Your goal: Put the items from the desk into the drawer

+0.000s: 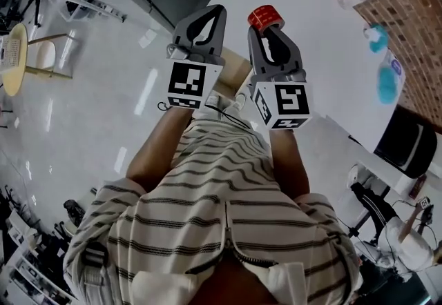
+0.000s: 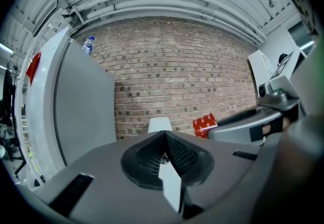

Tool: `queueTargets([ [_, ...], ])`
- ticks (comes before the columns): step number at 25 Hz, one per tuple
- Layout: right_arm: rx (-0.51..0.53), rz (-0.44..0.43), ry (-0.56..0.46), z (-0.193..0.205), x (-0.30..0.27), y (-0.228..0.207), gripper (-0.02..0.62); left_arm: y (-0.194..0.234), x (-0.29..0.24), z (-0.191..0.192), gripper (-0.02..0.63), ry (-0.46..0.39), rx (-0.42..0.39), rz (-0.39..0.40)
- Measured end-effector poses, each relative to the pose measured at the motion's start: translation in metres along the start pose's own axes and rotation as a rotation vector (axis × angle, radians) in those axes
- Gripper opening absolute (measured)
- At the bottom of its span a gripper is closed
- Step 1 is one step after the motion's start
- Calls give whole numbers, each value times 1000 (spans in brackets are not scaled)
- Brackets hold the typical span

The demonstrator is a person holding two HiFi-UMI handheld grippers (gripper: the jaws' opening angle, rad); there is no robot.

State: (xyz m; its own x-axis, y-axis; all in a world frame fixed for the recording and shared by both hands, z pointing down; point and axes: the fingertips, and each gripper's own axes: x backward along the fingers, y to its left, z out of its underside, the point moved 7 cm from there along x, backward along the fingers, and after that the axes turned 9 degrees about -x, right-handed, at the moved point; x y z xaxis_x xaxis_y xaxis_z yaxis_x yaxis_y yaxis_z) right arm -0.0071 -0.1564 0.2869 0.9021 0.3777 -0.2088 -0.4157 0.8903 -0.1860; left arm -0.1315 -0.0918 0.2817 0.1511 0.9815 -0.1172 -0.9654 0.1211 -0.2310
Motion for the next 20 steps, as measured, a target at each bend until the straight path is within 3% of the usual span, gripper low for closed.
queueTargets([
  [5, 14, -40, 49, 10, -20, 1, 80, 19, -3, 12, 8, 23, -23, -46],
  [20, 66, -155, 279, 64, -46, 20, 80, 47, 6, 58, 8, 105, 31, -129],
])
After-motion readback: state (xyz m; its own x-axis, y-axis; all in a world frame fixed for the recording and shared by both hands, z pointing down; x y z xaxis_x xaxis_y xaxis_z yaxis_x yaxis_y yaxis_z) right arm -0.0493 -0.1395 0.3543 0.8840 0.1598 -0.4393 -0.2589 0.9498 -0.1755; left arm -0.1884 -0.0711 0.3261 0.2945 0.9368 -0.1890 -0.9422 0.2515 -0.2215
